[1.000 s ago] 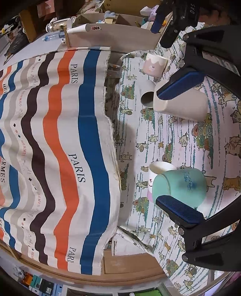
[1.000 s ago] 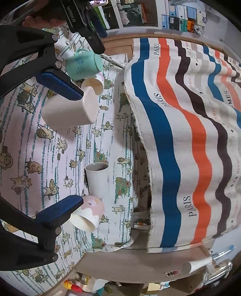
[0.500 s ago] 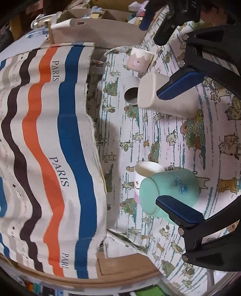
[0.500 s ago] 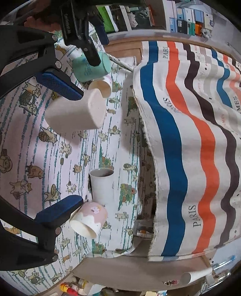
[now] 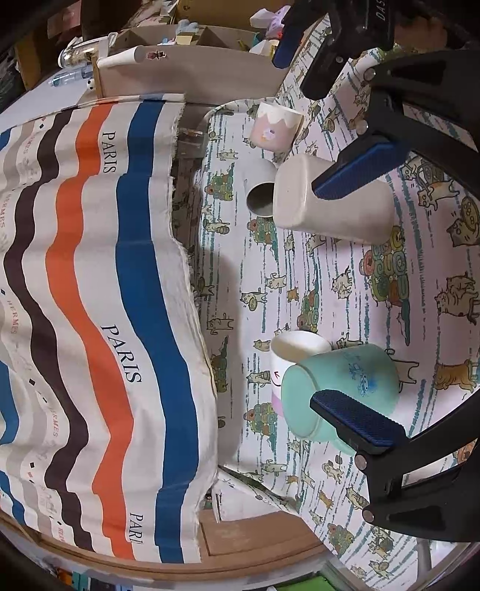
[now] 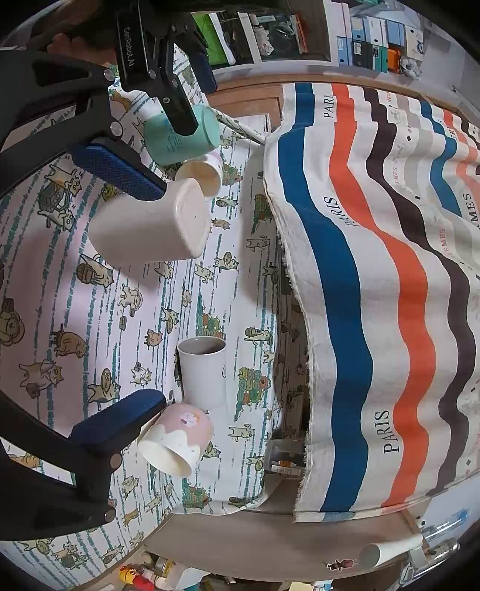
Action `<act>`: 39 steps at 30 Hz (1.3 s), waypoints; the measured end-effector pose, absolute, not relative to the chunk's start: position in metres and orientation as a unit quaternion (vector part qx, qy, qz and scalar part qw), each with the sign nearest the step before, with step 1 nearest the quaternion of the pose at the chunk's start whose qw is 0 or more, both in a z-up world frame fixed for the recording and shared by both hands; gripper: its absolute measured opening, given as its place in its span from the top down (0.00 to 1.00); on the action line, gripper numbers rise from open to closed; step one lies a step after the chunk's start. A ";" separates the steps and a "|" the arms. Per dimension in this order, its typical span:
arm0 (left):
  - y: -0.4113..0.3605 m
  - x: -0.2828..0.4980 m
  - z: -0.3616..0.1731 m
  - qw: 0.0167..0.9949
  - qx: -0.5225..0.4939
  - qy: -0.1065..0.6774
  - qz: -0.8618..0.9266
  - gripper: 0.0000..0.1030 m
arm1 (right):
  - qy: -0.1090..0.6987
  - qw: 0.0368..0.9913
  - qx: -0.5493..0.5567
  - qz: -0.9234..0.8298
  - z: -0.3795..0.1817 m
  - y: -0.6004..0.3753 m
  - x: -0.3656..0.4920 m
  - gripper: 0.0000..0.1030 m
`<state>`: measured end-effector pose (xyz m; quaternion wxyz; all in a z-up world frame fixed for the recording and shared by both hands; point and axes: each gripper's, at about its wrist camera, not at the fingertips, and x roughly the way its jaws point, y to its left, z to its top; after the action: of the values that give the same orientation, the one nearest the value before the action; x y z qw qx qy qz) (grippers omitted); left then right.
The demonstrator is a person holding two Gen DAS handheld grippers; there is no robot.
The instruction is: Flip cup upside down
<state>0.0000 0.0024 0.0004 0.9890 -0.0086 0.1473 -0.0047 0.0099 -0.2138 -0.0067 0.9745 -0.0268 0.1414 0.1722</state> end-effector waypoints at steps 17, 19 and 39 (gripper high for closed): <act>0.004 0.000 0.000 0.989 -0.012 0.150 0.008 0.00 | 0.142 0.974 -0.027 0.172 -0.007 -0.214 0.010 0.00; 0.004 0.000 0.000 0.989 -0.010 0.150 0.009 0.00 | 0.142 0.974 -0.027 0.172 -0.007 -0.214 0.010 0.00; 0.005 0.001 0.000 0.988 -0.010 0.151 0.015 0.00 | 0.142 0.974 -0.027 0.172 -0.007 -0.214 0.010 0.00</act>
<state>0.0010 0.0055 -0.0001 0.9884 -0.0097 0.1510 0.0153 0.0103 -0.2141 -0.0069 0.9744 -0.0270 0.1419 0.1723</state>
